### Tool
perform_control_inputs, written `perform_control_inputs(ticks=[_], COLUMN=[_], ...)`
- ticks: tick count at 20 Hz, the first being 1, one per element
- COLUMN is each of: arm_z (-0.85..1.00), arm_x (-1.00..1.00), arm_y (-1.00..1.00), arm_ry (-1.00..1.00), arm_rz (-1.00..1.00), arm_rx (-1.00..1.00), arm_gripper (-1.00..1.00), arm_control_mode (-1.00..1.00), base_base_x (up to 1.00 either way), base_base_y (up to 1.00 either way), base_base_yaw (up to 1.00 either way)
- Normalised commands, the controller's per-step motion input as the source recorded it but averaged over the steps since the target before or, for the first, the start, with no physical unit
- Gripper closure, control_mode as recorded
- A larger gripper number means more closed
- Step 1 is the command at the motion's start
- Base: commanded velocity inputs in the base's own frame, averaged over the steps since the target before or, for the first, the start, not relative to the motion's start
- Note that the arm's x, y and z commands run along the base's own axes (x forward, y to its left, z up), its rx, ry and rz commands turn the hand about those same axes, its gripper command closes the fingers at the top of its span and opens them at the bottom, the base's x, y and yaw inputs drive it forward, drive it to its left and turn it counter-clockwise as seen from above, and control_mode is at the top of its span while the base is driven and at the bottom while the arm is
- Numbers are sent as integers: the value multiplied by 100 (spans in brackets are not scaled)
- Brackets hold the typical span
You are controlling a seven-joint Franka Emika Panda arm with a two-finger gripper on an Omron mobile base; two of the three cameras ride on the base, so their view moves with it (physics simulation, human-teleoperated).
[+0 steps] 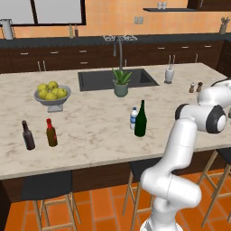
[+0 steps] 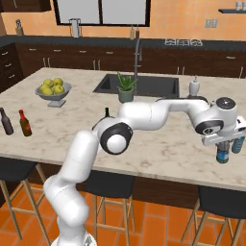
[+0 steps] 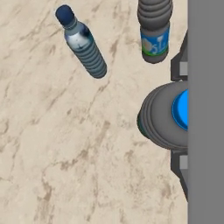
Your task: Move the plastic bottles in the middle to the plastics group, and the glass bottles in the middle to the glass group.
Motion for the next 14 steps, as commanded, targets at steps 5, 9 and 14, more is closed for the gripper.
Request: perform_control_inputs(ticks=[5, 9, 14], arm_z=[-23, -23, -39], arm_x=[0, 0, 0], arm_y=[0, 0, 0], arm_ry=[0, 0, 0], arm_rz=[0, 0, 0], arm_rx=[7, 4, 0], arm_gripper=[100, 100, 100], arm_control_mode=[-100, -100, -100], base_base_x=[0, 0, 0], base_base_y=[0, 0, 0], base_base_yaw=[0, 0, 0])
